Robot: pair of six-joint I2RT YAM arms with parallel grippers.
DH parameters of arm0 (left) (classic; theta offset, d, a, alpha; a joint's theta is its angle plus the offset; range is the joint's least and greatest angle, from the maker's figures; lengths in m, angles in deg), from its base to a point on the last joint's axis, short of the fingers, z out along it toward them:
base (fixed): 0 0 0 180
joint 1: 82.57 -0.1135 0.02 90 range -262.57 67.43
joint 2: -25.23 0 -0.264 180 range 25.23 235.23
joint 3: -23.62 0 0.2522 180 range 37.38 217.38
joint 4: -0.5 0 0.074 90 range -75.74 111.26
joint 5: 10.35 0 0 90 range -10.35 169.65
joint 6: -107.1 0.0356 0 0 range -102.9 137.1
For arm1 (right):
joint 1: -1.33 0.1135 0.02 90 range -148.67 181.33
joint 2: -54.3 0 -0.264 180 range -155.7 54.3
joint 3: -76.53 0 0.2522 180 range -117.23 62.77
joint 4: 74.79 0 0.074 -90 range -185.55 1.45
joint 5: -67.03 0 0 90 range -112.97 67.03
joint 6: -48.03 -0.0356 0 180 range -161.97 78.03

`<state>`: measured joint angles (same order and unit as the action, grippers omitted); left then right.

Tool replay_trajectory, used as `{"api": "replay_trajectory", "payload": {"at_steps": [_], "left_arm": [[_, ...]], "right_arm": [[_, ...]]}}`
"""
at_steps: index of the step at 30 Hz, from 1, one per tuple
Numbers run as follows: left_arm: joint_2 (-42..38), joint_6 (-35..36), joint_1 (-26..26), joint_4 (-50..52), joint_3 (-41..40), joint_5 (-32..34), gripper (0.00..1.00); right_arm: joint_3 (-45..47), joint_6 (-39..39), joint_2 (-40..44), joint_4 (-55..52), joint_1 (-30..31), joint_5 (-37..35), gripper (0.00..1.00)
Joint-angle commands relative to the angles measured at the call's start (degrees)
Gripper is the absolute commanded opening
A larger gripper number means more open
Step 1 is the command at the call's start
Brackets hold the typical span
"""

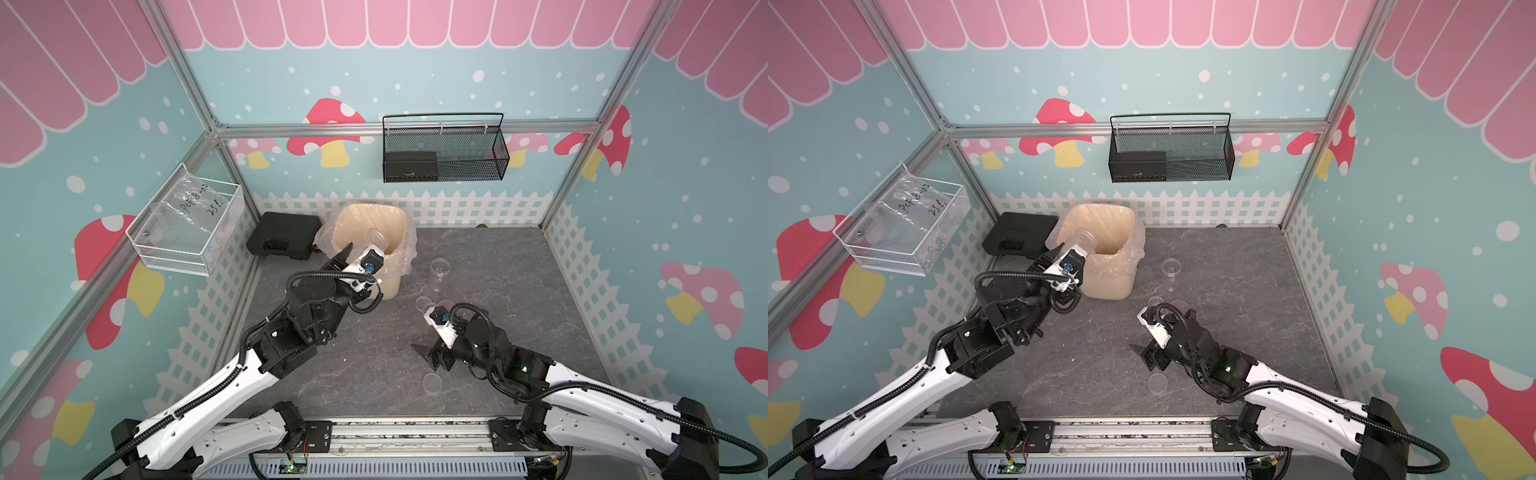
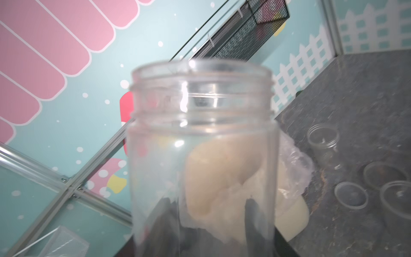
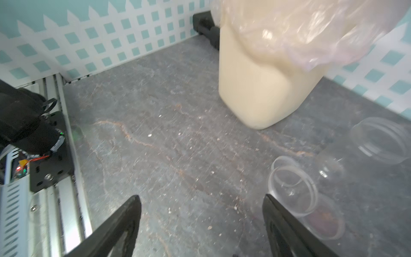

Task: Empty the moldy dried flower tea in the jars
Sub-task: Place the lid at the center of the board, then pour the moldy dried flower tea into the trash bin.

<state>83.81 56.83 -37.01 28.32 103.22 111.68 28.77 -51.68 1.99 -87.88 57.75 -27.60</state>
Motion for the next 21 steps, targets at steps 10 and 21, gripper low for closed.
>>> {"api": "replay_trajectory", "payload": {"at_steps": [10,21], "left_arm": [[20.7,28.7,-8.4,14.1,19.8,9.8,0.36],[28.6,51.4,-12.5,7.4,23.5,6.8,0.26]], "right_arm": [[3.6,4.0,2.7,13.7,0.4,-6.4,0.85],[10.2,0.8,11.0,15.7,0.4,-6.2,0.84]]}}
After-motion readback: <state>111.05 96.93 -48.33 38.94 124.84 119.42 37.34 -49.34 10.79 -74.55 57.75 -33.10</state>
